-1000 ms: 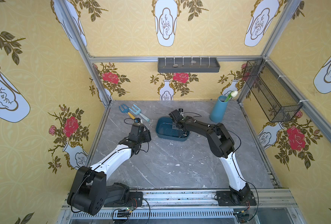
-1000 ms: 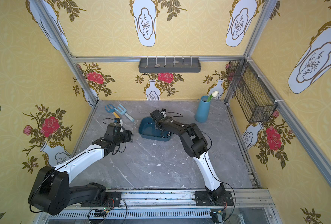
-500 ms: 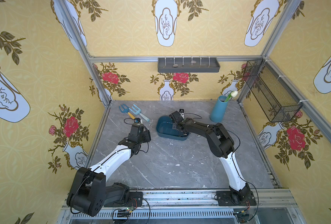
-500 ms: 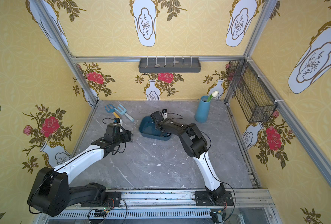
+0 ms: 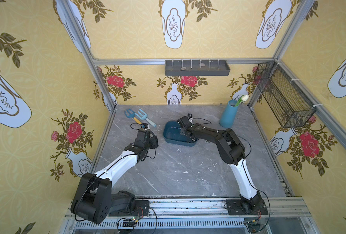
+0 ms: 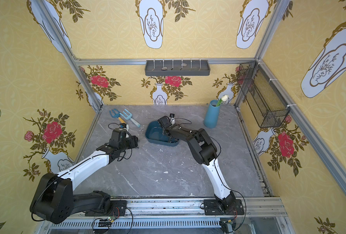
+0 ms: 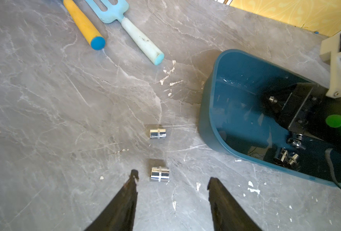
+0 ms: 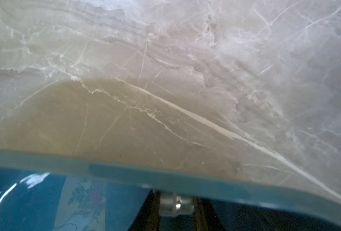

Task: Take out the socket from the storage box
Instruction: Pick up the socket head from the storage box.

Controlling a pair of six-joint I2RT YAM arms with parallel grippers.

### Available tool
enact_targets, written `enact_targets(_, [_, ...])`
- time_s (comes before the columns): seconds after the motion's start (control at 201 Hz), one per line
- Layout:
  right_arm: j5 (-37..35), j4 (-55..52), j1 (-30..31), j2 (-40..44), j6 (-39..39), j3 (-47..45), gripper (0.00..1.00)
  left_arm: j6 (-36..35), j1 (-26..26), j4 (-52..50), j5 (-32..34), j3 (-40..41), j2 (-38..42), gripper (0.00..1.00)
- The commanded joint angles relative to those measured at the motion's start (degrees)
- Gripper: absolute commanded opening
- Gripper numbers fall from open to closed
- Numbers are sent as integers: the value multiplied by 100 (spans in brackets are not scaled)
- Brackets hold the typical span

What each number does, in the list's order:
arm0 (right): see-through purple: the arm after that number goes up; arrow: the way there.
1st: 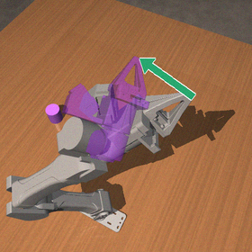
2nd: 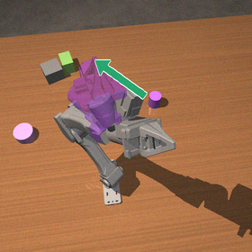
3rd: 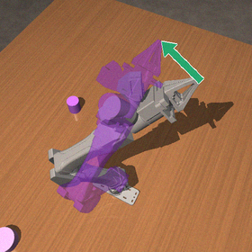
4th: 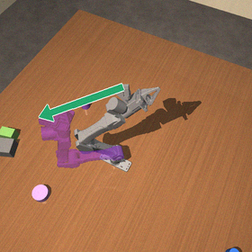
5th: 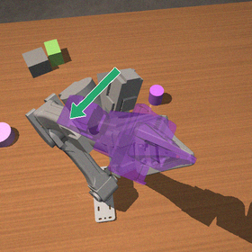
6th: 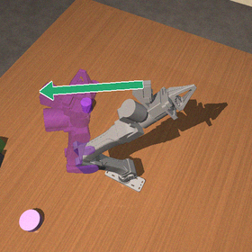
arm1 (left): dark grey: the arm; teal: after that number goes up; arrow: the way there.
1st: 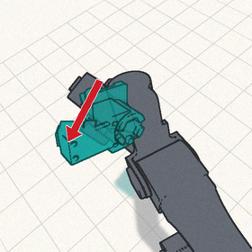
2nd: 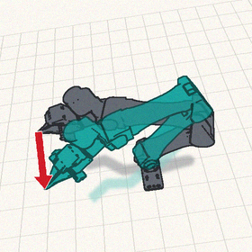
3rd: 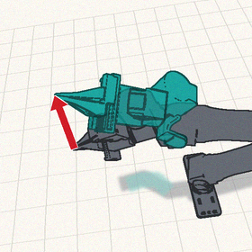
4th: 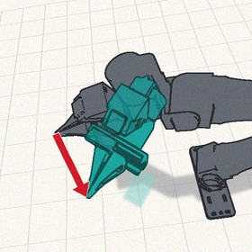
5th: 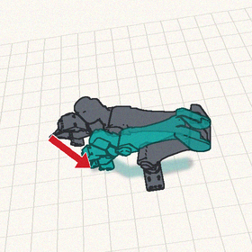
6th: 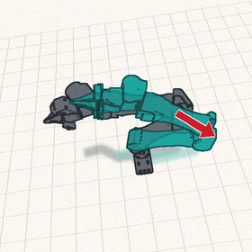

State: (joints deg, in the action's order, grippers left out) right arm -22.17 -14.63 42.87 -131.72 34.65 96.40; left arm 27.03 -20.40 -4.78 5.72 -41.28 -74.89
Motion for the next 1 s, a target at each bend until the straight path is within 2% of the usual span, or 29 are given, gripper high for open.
enact_targets(0.0, [130,210,-4,192,-158,-99,28,-1,1,138,-198,-109,-154,62])
enact_targets(0.214, [346,363,3,551,-295,-398,27,6,1,73,-378,-440,-484,62])
enact_targets(0.632, [819,315,128,1422,-539,-862,26,-4,1,32,-412,-592,-521,63])
enact_targets(0.837, [656,385,154,2333,-649,-1496,26,6,-5,35,-457,-609,-512,63])
enact_targets(0.991, [195,132,113,2965,-726,-1914,26,9,1,13,-514,-662,-531,63])
